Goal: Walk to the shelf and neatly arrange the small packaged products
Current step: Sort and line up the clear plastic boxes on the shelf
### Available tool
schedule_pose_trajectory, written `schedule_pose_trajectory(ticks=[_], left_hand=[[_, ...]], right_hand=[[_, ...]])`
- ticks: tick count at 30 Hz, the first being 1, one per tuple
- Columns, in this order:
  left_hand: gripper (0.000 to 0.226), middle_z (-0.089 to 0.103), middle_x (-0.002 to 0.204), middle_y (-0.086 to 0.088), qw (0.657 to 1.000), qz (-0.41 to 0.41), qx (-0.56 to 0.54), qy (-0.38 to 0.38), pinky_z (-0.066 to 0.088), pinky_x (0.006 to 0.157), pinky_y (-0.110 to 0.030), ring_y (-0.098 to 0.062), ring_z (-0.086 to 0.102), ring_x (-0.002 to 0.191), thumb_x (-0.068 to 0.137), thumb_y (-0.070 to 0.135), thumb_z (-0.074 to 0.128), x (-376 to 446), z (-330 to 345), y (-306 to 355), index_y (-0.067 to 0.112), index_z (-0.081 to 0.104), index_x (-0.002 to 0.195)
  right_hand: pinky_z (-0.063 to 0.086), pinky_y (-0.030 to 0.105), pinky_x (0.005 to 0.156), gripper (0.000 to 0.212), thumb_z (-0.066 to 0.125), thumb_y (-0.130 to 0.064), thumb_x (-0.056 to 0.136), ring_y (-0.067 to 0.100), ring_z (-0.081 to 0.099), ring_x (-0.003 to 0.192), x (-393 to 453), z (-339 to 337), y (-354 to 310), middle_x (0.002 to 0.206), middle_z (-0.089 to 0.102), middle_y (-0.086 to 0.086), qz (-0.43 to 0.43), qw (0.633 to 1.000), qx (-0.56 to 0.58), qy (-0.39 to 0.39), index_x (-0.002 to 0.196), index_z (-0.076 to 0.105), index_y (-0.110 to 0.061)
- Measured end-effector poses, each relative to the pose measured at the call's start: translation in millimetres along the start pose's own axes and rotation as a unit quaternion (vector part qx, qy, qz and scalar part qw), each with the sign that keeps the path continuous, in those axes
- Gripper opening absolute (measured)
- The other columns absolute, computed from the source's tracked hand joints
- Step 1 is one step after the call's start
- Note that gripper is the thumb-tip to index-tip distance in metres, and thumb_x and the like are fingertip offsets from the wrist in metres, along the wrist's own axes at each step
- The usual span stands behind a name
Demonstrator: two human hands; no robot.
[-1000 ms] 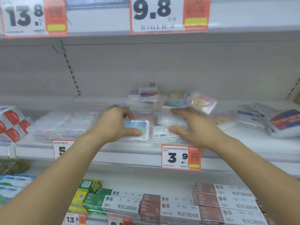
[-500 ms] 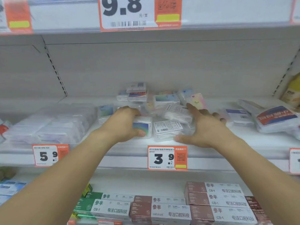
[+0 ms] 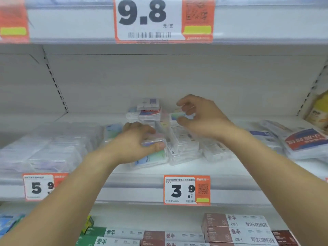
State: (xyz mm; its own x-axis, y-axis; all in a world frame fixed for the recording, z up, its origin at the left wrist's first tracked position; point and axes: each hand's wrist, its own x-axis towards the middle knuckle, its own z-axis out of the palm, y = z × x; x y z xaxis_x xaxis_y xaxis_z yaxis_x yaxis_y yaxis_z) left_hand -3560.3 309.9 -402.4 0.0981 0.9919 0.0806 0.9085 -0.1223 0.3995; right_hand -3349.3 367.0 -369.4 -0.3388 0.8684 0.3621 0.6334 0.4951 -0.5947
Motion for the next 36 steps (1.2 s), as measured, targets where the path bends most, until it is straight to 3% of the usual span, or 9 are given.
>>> schedule_pose_trajectory(ticks=[2,6,11,17,21,24,27,31,36], left_hand=[[0.082,0.055,0.126,0.005,1.0,-0.006,-0.014,-0.012,0.041,0.105,-0.038,-0.016,0.046,0.123,0.061,0.089,0.038,2,3,-6,0.035,0.059,0.119],[0.069,0.051,0.129,0.003,0.999,0.012,0.006,-0.041,0.038,0.104,-0.035,-0.017,0.041,0.122,0.072,0.08,0.049,9,1,-11,0.034,0.057,0.122],[0.06,0.049,0.132,0.004,0.997,0.034,-0.012,-0.07,0.037,0.1,-0.025,-0.014,0.042,0.122,0.082,0.061,0.06,16,-7,-19,0.025,0.056,0.129],[0.061,0.056,0.128,0.012,0.994,0.001,-0.052,-0.096,0.044,0.083,-0.02,-0.009,0.055,0.112,0.079,0.066,0.06,21,-23,-15,0.029,0.055,0.128],[0.051,0.059,0.109,0.007,0.986,-0.073,-0.137,0.061,0.049,0.072,-0.025,-0.012,0.06,0.095,0.081,0.058,0.063,32,-25,-10,0.025,0.058,0.119],[0.081,0.041,0.135,-0.001,0.953,-0.088,-0.225,0.181,0.052,0.086,-0.033,-0.014,0.059,0.105,0.077,0.05,0.073,42,-23,0,0.025,0.032,0.142],[0.095,0.039,0.137,0.004,0.931,0.015,-0.288,0.222,0.054,0.078,-0.025,-0.011,0.058,0.102,0.069,0.045,0.082,47,-20,21,0.038,0.024,0.145],[0.072,0.062,0.106,0.009,0.89,0.047,-0.424,0.162,0.051,0.051,-0.016,-0.012,0.066,0.066,0.063,0.042,0.086,48,-10,71,0.04,0.049,0.125],[0.078,0.062,0.105,0.012,0.88,0.052,-0.449,0.147,0.05,0.049,-0.013,-0.012,0.071,0.075,0.064,0.034,0.088,51,16,133,0.032,0.048,0.132]], right_hand=[[0.043,0.024,0.087,0.054,0.074,-0.023,0.082,0.021,0.057,0.11,45,21,-10,0.123,0.053,0.006,-0.034,0.996,-0.059,-0.049,0.132,0.054,-0.025],[0.049,0.04,0.099,0.113,0.087,-0.022,0.064,0.03,0.048,0.125,126,63,-18,0.142,0.034,0.01,-0.012,0.958,-0.181,-0.223,0.151,0.019,-0.043],[0.048,0.043,0.099,0.112,0.083,-0.021,0.06,0.026,0.046,0.129,164,94,3,0.146,0.038,0.003,-0.039,0.926,-0.259,-0.272,0.151,0.022,-0.044],[0.047,0.026,0.096,0.054,0.07,-0.025,0.078,0.017,0.057,0.119,161,71,23,0.131,0.059,-0.009,-0.028,0.982,-0.129,-0.133,0.131,0.057,-0.032],[0.043,0.02,0.09,0.068,0.074,-0.027,0.076,0.017,0.056,0.123,135,43,24,0.143,0.054,-0.004,0.002,0.996,-0.064,-0.062,0.141,0.052,-0.023],[0.059,0.028,0.074,0.058,0.075,-0.025,0.07,0.019,0.072,0.094,98,21,6,0.119,0.069,0.002,0.019,0.997,0.075,0.012,0.126,0.061,-0.02],[0.06,0.037,0.055,0.026,0.073,-0.022,0.084,0.03,0.073,0.062,48,-5,-16,0.084,0.075,0.013,0.051,0.976,0.204,0.057,0.102,0.065,-0.004],[0.041,0.024,0.04,0.052,0.053,-0.049,0.096,0.023,0.056,0.038,-3,-46,-8,0.065,0.072,0.013,0.113,0.968,0.164,0.15,0.082,0.066,0.0],[0.049,0.024,0.043,0.033,0.066,-0.049,0.088,0.014,0.063,0.046,-41,-126,39,0.073,0.069,0.002,0.241,0.953,0.045,0.179,0.095,0.065,-0.016]])
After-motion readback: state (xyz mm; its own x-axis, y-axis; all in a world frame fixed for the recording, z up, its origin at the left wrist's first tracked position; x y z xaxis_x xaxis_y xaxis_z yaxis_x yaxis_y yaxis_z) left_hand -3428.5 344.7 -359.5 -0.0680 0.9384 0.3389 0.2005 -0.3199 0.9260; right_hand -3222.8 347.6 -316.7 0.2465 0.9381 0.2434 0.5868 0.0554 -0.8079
